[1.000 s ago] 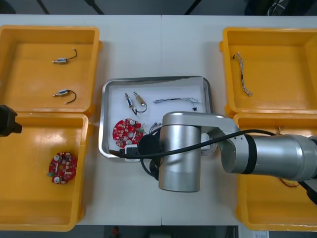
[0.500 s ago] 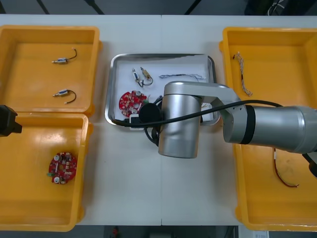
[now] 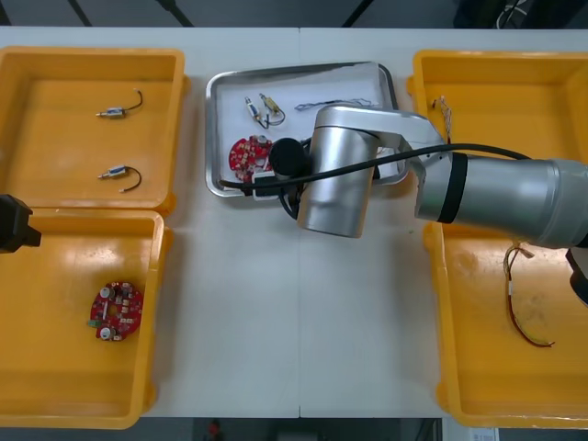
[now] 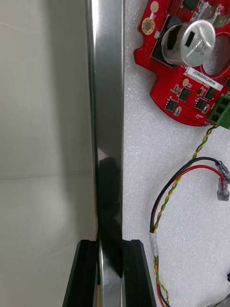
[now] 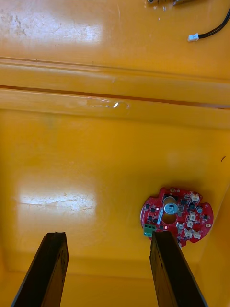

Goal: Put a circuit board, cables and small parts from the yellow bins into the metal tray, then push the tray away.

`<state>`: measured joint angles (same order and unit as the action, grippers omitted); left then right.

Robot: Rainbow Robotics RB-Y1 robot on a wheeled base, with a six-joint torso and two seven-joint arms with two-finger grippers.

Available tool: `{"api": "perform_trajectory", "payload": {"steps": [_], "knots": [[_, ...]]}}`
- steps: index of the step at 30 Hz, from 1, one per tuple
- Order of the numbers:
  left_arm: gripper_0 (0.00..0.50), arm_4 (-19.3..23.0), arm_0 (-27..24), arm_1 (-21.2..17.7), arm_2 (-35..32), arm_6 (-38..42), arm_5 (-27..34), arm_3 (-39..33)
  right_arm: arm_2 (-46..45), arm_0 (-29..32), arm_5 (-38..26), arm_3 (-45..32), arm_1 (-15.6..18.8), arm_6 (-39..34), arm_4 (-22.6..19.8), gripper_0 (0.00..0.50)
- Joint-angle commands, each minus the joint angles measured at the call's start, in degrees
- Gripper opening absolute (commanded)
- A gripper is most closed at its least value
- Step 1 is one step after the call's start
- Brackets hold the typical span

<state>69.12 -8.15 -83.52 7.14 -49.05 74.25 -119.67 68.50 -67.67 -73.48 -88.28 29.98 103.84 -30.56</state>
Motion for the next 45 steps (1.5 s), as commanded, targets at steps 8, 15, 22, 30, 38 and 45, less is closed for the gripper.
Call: {"api": "perform_trajectory", "payload": {"steps": [8,15,22,30,38,45], "knots": [[0.500,-0.6,0.0,-2.5,-0.6,-3.4,-0.5,-1.0,0.5,-6.5,9.8,12.2,-2.4,1.9,-3.4,0.000],[0.500,-0.6,0.0,-2.5,-0.6,-3.4,-0.5,-1.0,0.0,-8.5,15.2,20.1,-5.1,2.2,-3.4,0.000],[0.500,-0.6,0.0,-2.5,-0.6,-3.4,-0.5,-1.0,0.0,-9.3,22.1,24.6,-6.1,2.2,-3.4,0.000],[0.500,-0.6,0.0,-2.5,-0.6,-3.4,-0.5,-1.0,0.1,-9.7,27.6,26.5,-6.1,3.4,-1.7,0.000],[0.500,-0.6,0.0,-2.5,-0.6,-3.4,-0.5,-1.0,0.1,-9.7,28.0,26.6,-6.1,3.9,0.5,0.000],[0.500,-0.6,0.0,-2.5,-0.6,-3.4,-0.5,-1.0,0.1,-9.7,28.0,26.6,-6.1,3.6,0.4,0.221]]}}
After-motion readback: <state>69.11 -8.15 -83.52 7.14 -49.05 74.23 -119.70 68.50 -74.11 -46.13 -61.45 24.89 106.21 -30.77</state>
